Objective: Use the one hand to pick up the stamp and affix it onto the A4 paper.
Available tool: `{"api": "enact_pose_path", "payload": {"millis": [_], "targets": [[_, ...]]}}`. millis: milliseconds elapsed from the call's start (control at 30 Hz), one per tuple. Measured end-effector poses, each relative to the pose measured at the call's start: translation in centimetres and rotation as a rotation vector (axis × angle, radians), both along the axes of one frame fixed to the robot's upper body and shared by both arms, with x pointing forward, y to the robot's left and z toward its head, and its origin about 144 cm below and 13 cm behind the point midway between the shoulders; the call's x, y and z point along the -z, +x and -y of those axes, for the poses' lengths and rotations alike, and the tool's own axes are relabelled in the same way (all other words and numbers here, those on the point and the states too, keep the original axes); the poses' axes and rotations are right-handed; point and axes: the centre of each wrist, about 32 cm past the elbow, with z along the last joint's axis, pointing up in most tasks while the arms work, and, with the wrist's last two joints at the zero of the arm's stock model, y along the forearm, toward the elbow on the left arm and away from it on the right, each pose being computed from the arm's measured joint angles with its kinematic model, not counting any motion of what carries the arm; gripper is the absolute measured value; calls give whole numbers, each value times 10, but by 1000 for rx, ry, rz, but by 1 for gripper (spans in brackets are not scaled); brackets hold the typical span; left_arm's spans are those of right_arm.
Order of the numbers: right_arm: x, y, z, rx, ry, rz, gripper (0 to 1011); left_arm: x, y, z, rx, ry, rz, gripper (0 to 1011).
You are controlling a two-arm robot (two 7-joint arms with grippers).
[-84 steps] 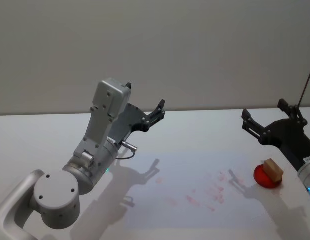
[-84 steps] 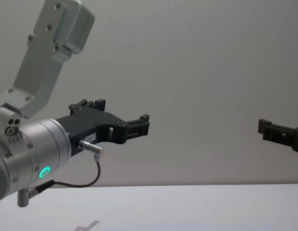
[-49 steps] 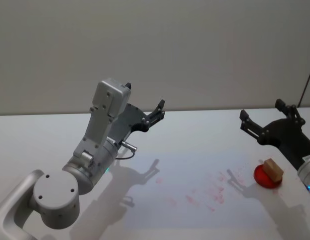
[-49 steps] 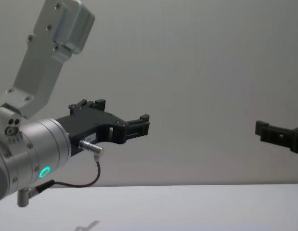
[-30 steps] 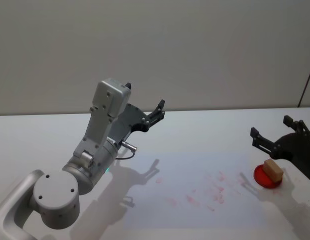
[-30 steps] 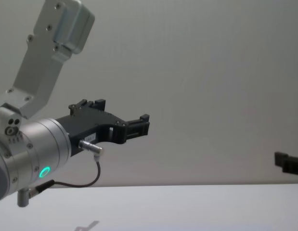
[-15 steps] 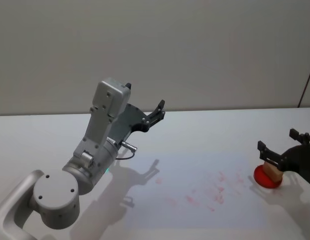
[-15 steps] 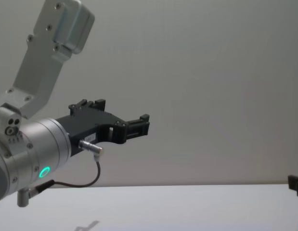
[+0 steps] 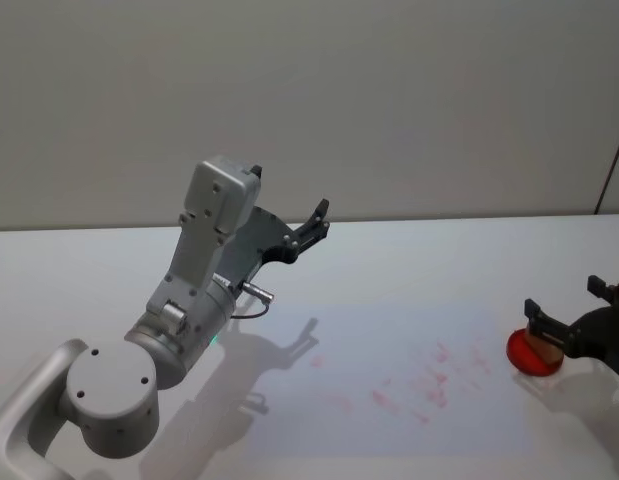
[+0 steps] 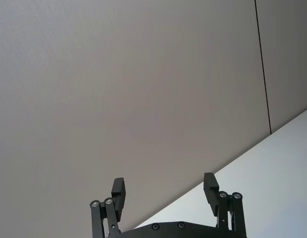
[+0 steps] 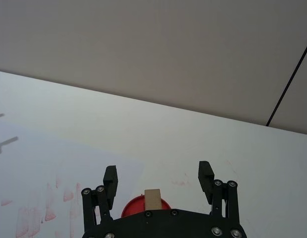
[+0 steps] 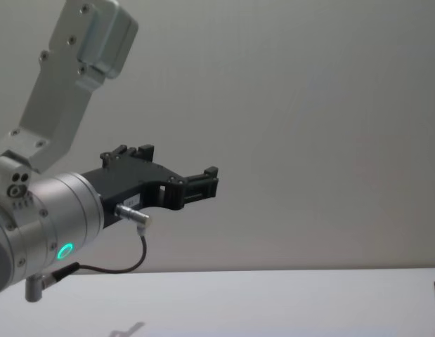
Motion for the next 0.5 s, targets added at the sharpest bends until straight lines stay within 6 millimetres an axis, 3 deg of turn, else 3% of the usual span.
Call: {"api": "enact_pose_path", "payload": {"millis": [500], "targets": [[11,1,2,9,-11,-46,1001,0,0,0,0,0,0,1001]]}}
